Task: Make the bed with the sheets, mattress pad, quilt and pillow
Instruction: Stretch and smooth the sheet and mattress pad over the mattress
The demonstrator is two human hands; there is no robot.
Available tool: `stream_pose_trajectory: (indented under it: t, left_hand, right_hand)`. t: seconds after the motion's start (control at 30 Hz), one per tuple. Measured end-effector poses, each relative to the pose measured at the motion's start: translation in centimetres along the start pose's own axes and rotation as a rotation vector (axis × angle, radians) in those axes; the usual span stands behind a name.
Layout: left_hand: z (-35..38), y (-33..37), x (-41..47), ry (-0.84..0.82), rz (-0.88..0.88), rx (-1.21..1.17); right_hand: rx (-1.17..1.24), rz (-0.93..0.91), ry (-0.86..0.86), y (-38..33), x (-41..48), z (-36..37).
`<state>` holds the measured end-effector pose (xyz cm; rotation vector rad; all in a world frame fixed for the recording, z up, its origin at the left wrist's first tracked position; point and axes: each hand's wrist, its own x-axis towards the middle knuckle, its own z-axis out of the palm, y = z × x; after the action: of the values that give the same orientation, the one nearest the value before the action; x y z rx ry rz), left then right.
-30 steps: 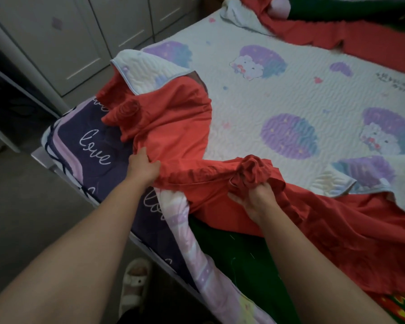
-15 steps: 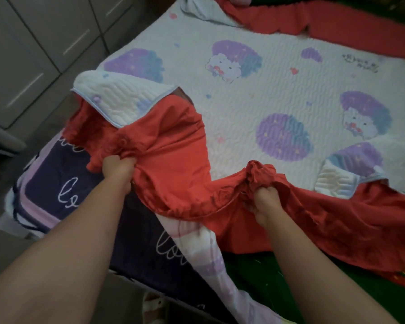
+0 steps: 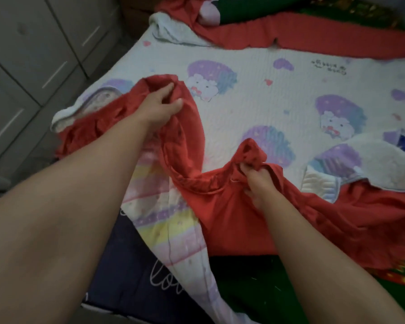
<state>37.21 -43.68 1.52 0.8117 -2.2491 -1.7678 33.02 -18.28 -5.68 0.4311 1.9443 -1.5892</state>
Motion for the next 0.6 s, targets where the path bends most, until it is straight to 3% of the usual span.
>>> stream_pose_trajectory:
  t: [0.1, 0.2, 0.23, 0.3, 0.43, 0.53, 0.6]
  left_hand:
    - [0.1, -4.0, -1.2, -0.021, -0.075, 0.134]
    - [-0.5, -6.7, -2.6, 0.007, -0.122, 0.209]
    - [-0.8, -7.3, -2.9, 0.025, -0.133, 0.225]
    - [-1.4, -8.3, -3.4, 0.061, -0.162, 0.284]
    - [-3.4, -9.2, -3.8, 0.081, -0.231, 0.394]
    - [-4.6, -10.6, -3.4, 0.003, -0.249, 0.563]
    - [-5.3, -12.0, -3.1, -0.087, -0.205, 0.700]
  right_hand:
    - [-0.298, 0.025, -0.030, 1.8, 1.5, -0.6]
    - [-0.860, -0.099, 0.019, 2.9, 1.8, -1.0]
    - [-0.929, -0.160, 0.010, 2.9, 1.6, -0.7]
    - [-0.840, -0.253, -0.094, 2.5, 0.9, 0.4]
    - [-0.675, -0.224, -0.488, 2.0, -0.6, 4.7]
    - [-0.631, -0.207, -0.694, 2.5, -1.3, 8.3]
    - [-0.689, -0.209, -0.743, 3.8, -1.0, 10.7]
